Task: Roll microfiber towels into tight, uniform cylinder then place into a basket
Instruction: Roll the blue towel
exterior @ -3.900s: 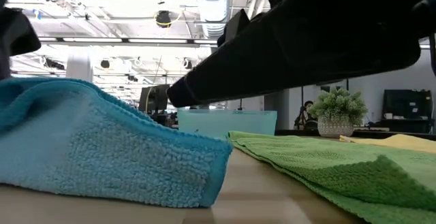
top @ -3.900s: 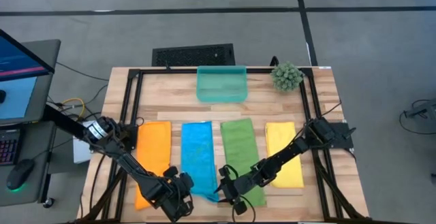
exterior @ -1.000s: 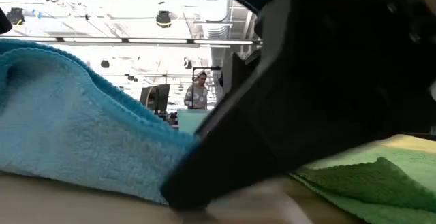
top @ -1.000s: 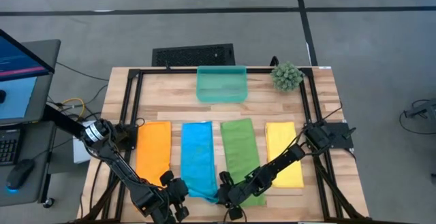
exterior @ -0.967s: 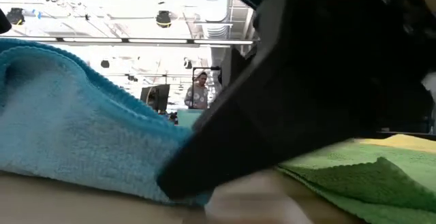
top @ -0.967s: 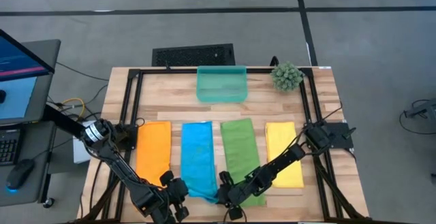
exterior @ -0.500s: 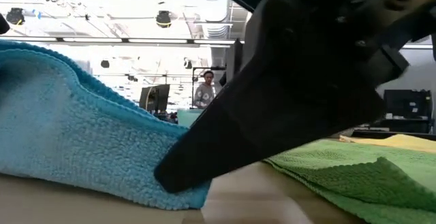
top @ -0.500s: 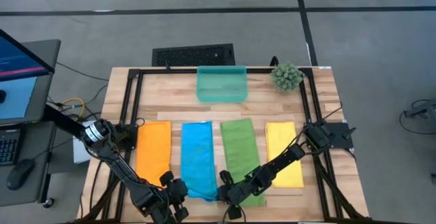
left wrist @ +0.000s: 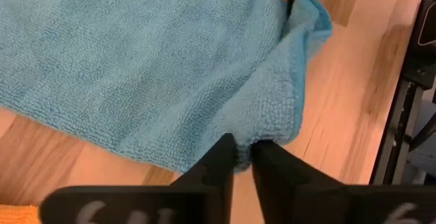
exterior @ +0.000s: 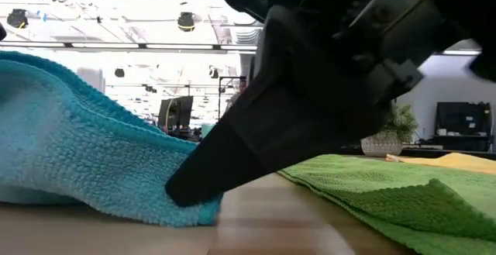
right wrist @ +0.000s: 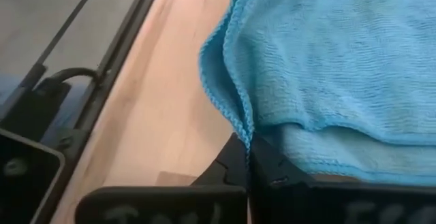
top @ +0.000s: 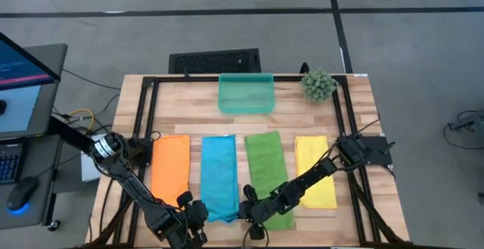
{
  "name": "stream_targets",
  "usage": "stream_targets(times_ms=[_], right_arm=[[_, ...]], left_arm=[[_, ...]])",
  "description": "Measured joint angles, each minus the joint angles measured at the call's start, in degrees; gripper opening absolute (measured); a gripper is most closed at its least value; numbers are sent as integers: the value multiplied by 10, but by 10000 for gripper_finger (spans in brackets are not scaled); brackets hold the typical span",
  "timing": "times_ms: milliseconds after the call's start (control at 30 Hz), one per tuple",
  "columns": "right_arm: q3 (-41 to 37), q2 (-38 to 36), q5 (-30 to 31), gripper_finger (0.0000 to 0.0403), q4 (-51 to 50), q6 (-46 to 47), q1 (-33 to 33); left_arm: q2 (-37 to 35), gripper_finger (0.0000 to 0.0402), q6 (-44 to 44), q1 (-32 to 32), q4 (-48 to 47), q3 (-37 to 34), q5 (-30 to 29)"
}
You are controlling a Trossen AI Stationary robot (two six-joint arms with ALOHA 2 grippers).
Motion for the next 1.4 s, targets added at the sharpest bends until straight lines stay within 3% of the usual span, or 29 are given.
stream_targets(times_ms=[167, 333, 567, 800, 1100, 1400], right_arm=[[0, 0, -1, 12, 0, 15, 1], [0, 0, -3, 6, -1, 23, -3], [0, -1, -26, 13, 0, 57, -9], [1, -7, -39, 5, 0, 94, -19], [5, -9, -41, 8, 1, 110, -22], [7, -9, -45, 14, 1, 115, -30]], left_arm=[[0, 113, 10, 0, 0, 0, 35], [0, 141, 29, -7, 0, 0, 55], [0, 138, 39, -33, 3, 0, 46], [1, 130, 97, -68, 101, -1, -43], [2, 126, 163, -62, 230, -55, -58], [2, 125, 252, -49, 331, -58, -59]])
